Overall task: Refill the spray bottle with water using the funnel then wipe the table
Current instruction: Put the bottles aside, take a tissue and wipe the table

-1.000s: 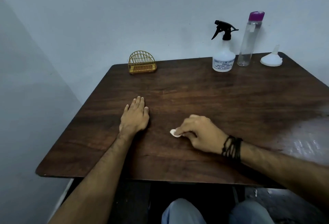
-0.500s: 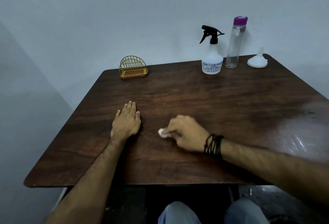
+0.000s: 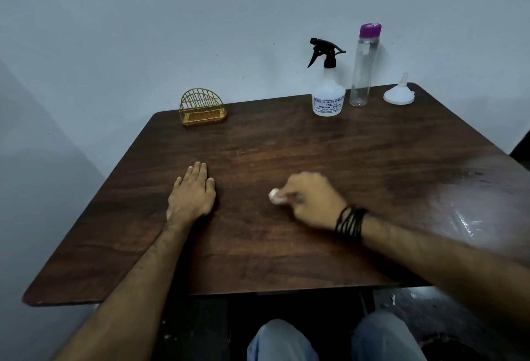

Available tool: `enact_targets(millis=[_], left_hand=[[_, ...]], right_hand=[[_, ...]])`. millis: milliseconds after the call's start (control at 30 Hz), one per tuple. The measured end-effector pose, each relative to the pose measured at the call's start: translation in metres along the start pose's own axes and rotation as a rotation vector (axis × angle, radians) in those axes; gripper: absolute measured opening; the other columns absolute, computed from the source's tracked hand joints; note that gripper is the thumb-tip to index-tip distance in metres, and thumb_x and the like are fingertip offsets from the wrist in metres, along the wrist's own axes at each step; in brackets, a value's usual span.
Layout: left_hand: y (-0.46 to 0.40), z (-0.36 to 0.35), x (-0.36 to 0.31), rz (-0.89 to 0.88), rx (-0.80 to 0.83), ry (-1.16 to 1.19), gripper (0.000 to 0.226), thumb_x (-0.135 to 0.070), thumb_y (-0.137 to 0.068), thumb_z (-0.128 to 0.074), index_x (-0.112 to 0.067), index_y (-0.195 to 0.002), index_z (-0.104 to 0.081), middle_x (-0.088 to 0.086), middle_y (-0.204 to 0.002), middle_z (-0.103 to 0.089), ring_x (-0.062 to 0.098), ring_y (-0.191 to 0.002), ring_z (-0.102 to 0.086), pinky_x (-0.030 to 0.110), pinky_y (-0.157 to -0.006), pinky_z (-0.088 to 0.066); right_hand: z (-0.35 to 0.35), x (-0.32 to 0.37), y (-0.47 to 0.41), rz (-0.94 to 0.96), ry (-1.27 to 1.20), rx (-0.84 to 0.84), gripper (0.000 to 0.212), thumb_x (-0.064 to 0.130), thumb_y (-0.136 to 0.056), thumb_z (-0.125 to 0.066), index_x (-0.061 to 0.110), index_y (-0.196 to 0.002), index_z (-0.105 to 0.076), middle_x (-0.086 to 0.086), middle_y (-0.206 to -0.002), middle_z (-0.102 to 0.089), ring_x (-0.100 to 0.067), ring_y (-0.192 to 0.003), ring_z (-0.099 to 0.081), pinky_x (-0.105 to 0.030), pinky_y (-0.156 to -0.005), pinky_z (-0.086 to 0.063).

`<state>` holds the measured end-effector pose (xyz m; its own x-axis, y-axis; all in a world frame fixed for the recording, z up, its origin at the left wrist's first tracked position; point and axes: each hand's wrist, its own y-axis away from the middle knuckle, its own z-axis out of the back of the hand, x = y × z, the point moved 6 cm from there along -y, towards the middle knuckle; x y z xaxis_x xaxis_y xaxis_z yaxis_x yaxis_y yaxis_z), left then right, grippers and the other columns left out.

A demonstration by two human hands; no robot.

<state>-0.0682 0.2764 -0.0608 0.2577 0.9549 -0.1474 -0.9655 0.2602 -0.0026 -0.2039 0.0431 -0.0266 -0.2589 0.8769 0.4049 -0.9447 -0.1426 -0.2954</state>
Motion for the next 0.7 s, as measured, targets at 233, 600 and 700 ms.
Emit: enact_targets(millis=[233,600,700], left_hand=[[0.006,0.003,-0.002,0.026,0.032,-0.011,0.062,-0.046,-0.106,-0.014,-0.015,-0.159,-0.008,0.001,-0.167,-0.003,0.016,-0.154,-0.003,0.040,-0.124,-0.004],[-0.001,-0.005,-0.035,0.210,0.073,0.043,0.073,-0.050,-0.102,-0.014,-0.005,-0.158,-0.003,0.011,-0.167,0.004,0.025,-0.154,0.007,0.052,-0.122,0.005],[-0.007,-0.005,-0.041,0.176,0.035,0.052,0.073,-0.050,-0.103,-0.016,-0.003,-0.158,-0.004,0.013,-0.167,0.002,0.025,-0.154,0.006,0.051,-0.123,0.003]], right_hand=[[0.012,-0.011,0.019,0.026,-0.004,0.033,0.019,0.019,-0.083,-0.068,0.029,-0.096,-0.079,0.007,-0.091,-0.072,-0.016,-0.088,-0.066,-0.019,-0.076,-0.043],[0.015,-0.009,0.014,-0.076,0.066,-0.012,0.022,0.018,-0.077,-0.067,0.029,-0.093,-0.077,0.001,-0.088,-0.070,-0.026,-0.087,-0.066,-0.029,-0.072,-0.048],[-0.020,0.067,0.016,0.158,-0.076,0.114,0.019,0.020,-0.085,-0.062,0.029,-0.095,-0.076,0.005,-0.086,-0.067,-0.018,-0.082,-0.061,-0.025,-0.071,-0.045]])
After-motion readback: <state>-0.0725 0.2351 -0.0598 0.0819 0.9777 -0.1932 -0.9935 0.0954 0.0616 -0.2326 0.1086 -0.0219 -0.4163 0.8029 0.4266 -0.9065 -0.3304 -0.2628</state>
